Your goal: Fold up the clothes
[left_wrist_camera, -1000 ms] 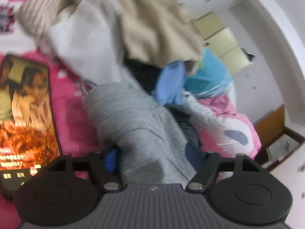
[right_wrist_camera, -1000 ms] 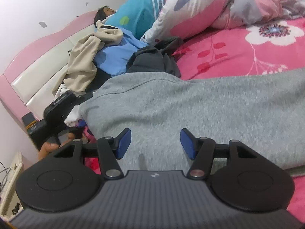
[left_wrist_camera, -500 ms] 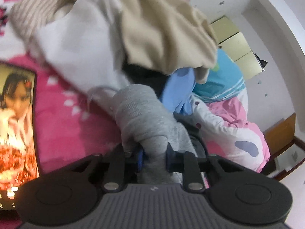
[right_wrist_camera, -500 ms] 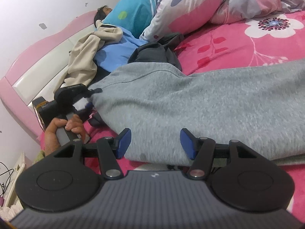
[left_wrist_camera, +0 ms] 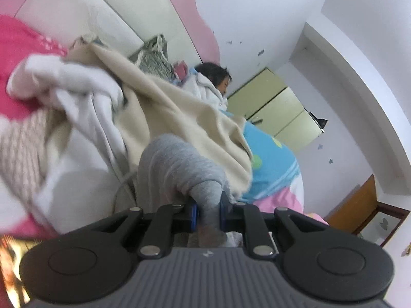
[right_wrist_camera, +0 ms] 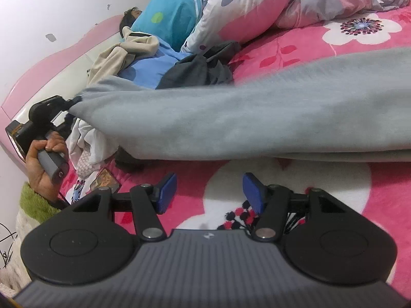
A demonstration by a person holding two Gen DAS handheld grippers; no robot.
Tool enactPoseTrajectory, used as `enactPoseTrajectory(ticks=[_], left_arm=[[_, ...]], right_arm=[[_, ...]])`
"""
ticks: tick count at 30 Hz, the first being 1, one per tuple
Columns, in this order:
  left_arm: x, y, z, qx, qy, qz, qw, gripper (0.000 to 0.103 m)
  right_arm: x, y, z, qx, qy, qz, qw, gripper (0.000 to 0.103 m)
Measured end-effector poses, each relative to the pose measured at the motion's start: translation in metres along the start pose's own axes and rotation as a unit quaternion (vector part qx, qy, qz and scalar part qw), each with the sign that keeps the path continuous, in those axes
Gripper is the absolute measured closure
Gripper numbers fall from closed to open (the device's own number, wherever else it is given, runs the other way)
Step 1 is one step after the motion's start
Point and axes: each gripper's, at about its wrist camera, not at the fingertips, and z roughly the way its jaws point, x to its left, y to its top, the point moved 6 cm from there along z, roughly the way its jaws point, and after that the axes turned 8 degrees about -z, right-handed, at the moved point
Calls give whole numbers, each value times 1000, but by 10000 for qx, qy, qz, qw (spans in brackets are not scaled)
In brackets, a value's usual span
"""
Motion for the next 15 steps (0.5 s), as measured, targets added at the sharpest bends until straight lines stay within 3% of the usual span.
enactPoseTrajectory(ticks=[4, 10, 13, 15], left_arm=[[26, -7, -5, -3, 343, 195, 9992, 86], [64, -18, -6, 421, 1005, 76, 9940, 82], [69, -17, -8, 617, 1217, 94, 9906, 77], [63, -16, -9, 737, 1346, 190, 9880, 66]], right_arm=[[-5, -1, 3, 14, 16, 63, 10000, 46], [-20, -4, 4, 11, 65, 391, 9992, 46], [-26, -6, 2, -18, 127, 531, 9985, 46], [-29, -7, 2, -25, 168, 635, 9978, 46]])
